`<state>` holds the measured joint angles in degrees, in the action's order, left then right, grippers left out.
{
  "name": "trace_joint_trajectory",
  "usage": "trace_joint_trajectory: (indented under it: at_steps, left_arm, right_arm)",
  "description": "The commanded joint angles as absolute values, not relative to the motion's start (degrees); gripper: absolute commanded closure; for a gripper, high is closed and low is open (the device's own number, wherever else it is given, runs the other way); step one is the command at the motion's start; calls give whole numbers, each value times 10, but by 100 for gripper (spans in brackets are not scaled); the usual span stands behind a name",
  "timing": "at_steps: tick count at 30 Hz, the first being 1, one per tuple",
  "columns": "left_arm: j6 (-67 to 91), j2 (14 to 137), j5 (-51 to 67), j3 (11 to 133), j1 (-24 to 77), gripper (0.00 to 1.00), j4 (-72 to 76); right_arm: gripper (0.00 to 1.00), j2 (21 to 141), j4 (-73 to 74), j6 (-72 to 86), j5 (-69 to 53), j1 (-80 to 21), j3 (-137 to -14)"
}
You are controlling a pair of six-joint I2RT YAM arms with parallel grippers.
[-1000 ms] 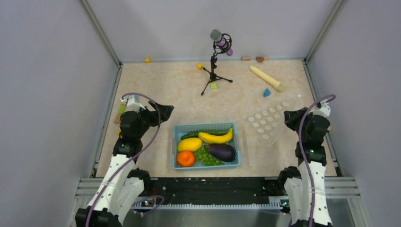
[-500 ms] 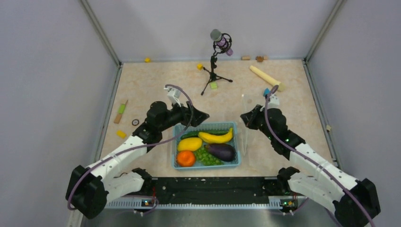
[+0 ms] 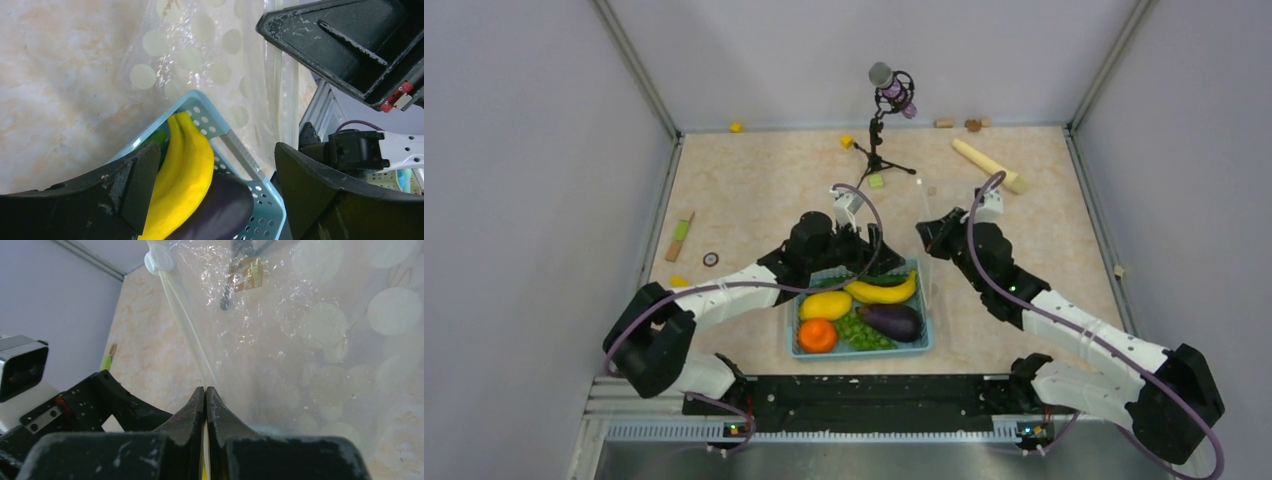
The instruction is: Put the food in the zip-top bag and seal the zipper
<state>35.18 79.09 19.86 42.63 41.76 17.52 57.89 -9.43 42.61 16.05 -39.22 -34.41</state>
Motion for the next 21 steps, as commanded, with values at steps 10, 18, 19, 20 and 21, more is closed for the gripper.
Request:
trace_joint_trajectory:
  at_steps: [10,18,19,20,21]
  left_arm:
    - [395,884,190,481,464,15,359]
    - [375,902,133,514,488,28,321]
    - [370,906,120,523,492,30,307]
    - [364,912,111,534,495,32,293]
    - [359,918,102,544,499,35,281]
  right_arm:
    - [100,533,-141,488,173,-399,-326]
    - [100,530,-142,500,171,-399,-320]
    - [100,530,-143,502,170,-399,-320]
    - [100,530,-146,503,168,-399,-318]
    - [100,529,-148,504,164,-399,-316]
